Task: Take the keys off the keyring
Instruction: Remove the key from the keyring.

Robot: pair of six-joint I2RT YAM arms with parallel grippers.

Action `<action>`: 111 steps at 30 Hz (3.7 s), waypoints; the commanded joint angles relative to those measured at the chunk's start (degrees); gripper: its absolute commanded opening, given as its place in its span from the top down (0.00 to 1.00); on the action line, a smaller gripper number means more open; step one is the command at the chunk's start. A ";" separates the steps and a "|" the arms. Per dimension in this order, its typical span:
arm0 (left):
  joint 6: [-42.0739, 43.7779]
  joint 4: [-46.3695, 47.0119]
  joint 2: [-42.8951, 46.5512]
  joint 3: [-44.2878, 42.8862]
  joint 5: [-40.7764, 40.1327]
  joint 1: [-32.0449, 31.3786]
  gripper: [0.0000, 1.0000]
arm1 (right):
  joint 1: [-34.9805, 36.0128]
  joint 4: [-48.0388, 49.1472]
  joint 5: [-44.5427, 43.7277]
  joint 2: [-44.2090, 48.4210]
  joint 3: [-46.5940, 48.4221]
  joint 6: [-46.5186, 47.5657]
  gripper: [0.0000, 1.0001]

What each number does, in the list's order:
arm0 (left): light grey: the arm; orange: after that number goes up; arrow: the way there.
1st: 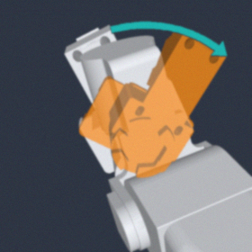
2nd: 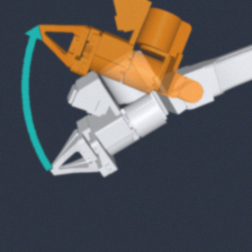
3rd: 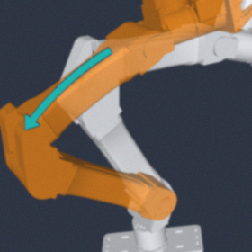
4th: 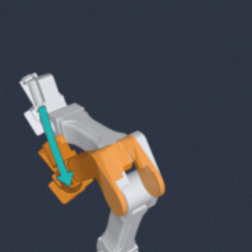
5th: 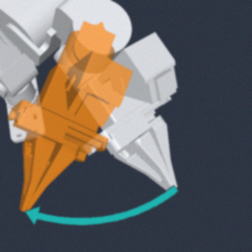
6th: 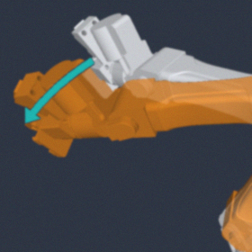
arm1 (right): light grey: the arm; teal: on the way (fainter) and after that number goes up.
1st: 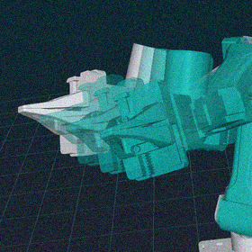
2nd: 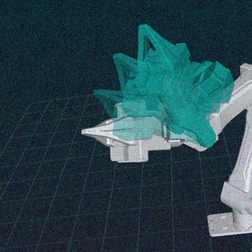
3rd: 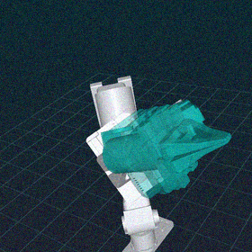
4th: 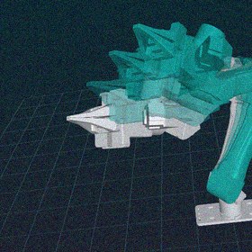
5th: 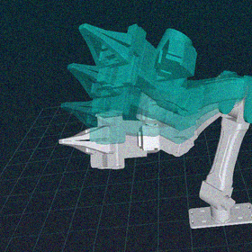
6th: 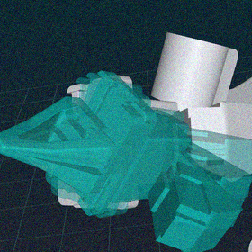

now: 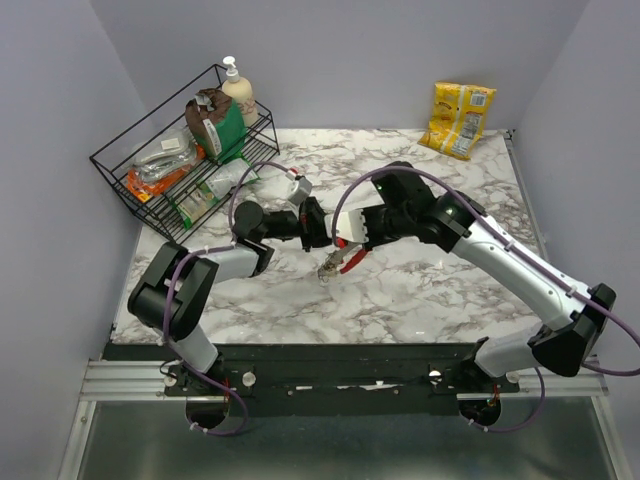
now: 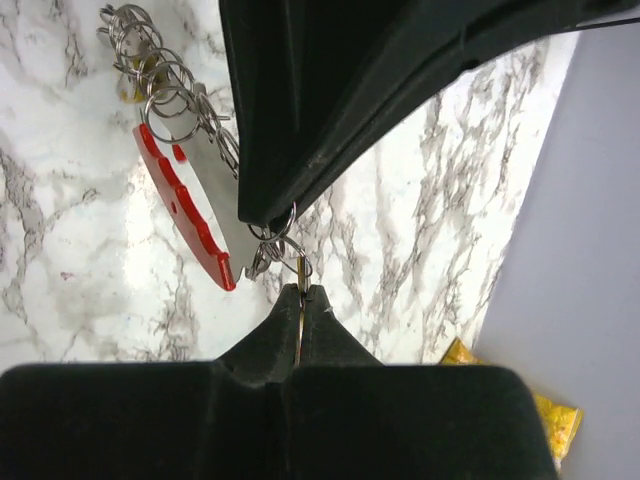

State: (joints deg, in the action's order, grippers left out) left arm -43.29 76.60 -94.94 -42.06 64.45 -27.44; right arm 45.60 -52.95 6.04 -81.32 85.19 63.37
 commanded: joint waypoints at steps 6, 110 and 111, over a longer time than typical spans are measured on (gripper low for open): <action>4.26 20.43 6.86 6.11 2.45 0.99 1.00 | -5.00 9.17 -0.95 8.18 -7.05 -4.31 0.99; 3.91 19.99 0.54 2.51 0.68 2.74 0.60 | 9.50 9.27 -18.36 0.37 1.12 -5.54 0.99; 3.83 19.99 0.45 2.16 0.86 2.83 0.60 | 9.42 8.92 -17.65 0.37 0.95 -5.63 0.99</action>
State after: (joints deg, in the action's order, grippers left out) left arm -39.07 77.80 -93.32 -38.24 63.11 -24.73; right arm 55.37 -45.91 -13.89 -82.74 86.06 57.56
